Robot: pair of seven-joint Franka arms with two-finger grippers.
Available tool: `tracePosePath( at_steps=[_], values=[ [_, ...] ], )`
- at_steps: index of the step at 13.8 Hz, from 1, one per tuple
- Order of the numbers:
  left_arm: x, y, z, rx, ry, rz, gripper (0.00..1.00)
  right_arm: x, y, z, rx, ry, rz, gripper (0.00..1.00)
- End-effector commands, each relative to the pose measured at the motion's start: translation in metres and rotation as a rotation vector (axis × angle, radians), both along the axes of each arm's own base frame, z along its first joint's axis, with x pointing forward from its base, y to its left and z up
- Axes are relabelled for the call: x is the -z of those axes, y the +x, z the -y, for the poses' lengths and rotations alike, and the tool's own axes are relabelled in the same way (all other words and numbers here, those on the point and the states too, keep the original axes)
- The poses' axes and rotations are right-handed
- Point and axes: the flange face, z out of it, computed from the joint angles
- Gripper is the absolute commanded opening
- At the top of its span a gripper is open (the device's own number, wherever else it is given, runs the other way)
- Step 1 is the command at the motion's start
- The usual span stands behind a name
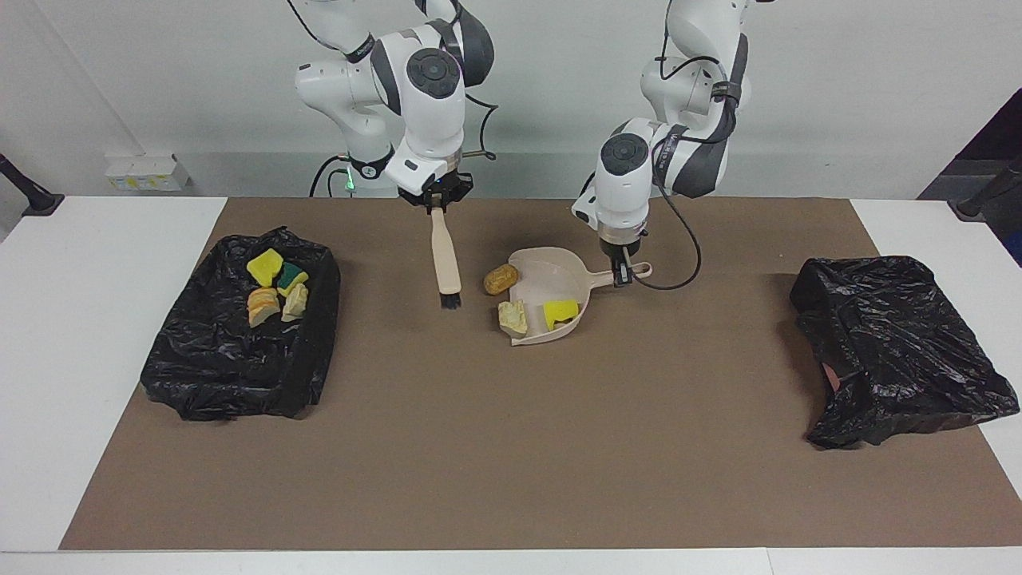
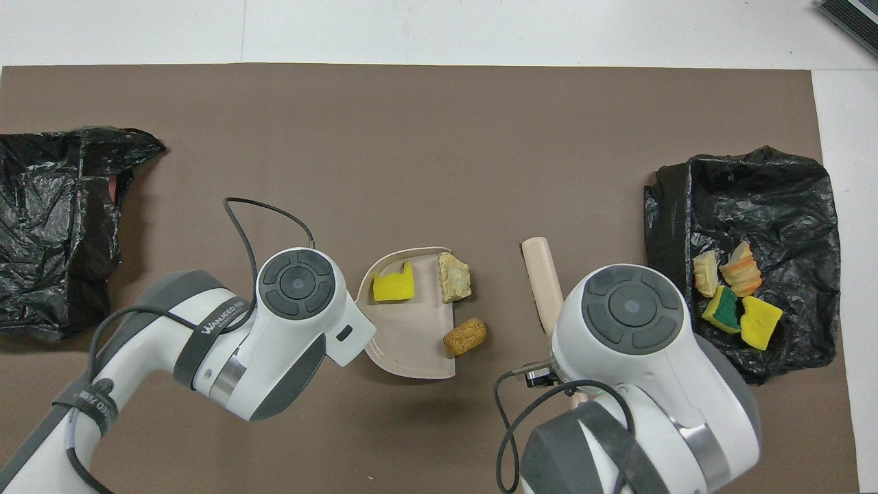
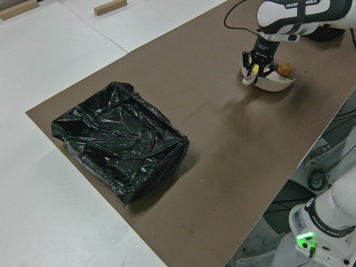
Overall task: Sweep and dump trash in bin
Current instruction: 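Sweep the remaining bread and sponge into the dustpan with the right gripper's brush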
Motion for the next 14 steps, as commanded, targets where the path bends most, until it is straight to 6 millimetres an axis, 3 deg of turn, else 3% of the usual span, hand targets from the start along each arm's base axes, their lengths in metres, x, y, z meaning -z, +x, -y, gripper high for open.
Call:
tracePosePath(
  at_steps=[1,3,5,9,14],
  values=[
    [0.002,-0.004,-0.007,-0.005,0.006,0.007,0.00,0.043,0.000,0.009,-0.058,-0.009,0.013,0.00],
    [0.002,-0.004,-0.007,-0.006,0.007,0.007,0.00,0.081,0.015,0.002,-0.070,-0.007,-0.005,0.00],
    [0.003,-0.005,-0.007,-0.005,0.007,0.006,0.00,0.103,0.017,-0.011,-0.075,0.021,-0.021,0.00],
    [0.003,-0.005,-0.007,0.006,0.006,0.005,0.00,0.126,0.009,-0.053,-0.038,0.164,-0.048,0.00],
    [0.003,-0.004,-0.007,0.010,0.003,0.008,0.00,0.107,0.003,-0.114,0.048,0.353,-0.042,0.00]
  ],
)
